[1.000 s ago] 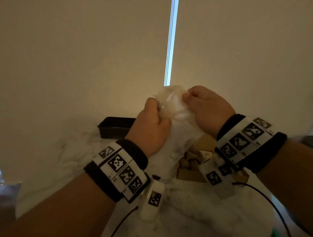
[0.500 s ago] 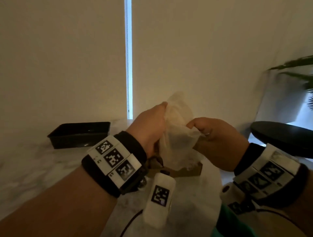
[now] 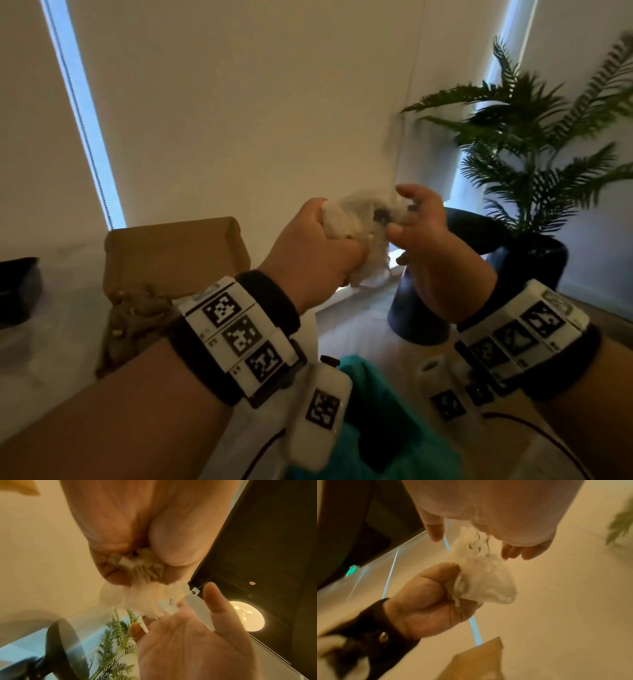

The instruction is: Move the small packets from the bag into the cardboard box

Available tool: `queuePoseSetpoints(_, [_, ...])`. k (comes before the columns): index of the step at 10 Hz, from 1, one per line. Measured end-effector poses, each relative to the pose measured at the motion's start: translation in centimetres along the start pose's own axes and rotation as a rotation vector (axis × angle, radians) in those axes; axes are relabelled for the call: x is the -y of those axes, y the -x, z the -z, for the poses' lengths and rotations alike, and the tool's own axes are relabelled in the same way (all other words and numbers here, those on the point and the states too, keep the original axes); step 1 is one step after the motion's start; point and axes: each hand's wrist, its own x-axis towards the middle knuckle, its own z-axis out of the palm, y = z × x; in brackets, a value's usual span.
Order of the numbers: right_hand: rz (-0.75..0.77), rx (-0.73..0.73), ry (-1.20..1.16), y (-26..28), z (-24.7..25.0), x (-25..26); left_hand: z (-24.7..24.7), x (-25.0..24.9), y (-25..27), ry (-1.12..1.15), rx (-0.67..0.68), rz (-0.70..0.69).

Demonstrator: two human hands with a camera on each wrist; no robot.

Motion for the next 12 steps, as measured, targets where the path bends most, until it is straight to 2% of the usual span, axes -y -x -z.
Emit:
queuePoseSetpoints(1, [0.067, 0.152, 0.423, 1.5, 3.1, -2.1, -2.7, 1.6, -1.3, 0.167, -0.021, 0.167])
queuePoseSetpoints(2, [0.140, 0.205, 0.607, 1.8, 4.0, -4.9, -5.9, 3.4, -2.5, 0.237, 0.085, 0.281])
queuePoseSetpoints(3, [0.104, 0.068, 0.589, 1.6, 5.4, -8.9, -7.7, 5.6, -2.9, 0.214, 0.172, 0.346])
queuePoseSetpoints(4, [-0.036, 0.008, 0.478, 2.7, 6.4, -12.8, -8.5, 7.5, -3.0, -0.065, 0.400, 0.335])
queuePoseSetpoints(5, [-0.176, -0.064, 0.374, 3.1, 7.2, -18.9, -8.8, 9.4, -3.6, -0.513, 0.522, 0.401])
queuePoseSetpoints(6, [-0.392, -0.192, 0.413, 2.8, 9.1, -26.4, -8.5, 11.5, -4.3, -0.710, 0.474, 0.418])
queuePoseSetpoints(7, [-0.765, -0.027, 0.863, 3.5, 10.6, -33.8, -8.3, 13.1, -4.5, -0.688, 0.450, 0.435])
queuePoseSetpoints(8, [-1.149, 0.322, 1.003, 5.2, 10.9, -40.8, -8.4, 14.3, -4.8, -0.720, 0.459, 0.439])
queuePoseSetpoints(9, [-1.189, 0.551, 0.954, 6.6, 10.3, -45.5, -8.0, 15.0, -5.0, -0.701, 0.408, 0.457])
queuePoseSetpoints(10, [-1.188, 0.612, 0.785, 8.4, 9.5, -48.2, -7.9, 15.2, -5.0, -0.710, 0.394, 0.461])
queuePoseSetpoints(11, [-1.101, 0.629, 0.894, 9.1, 10.1, -49.8, -7.8, 15.4, -5.2, -0.737, 0.404, 0.493])
queuePoseSetpoints(12, [-1.226, 0.283, 0.702, 8.9, 11.2, -49.7, -7.8, 15.2, -5.3, -0.722, 0.374, 0.503])
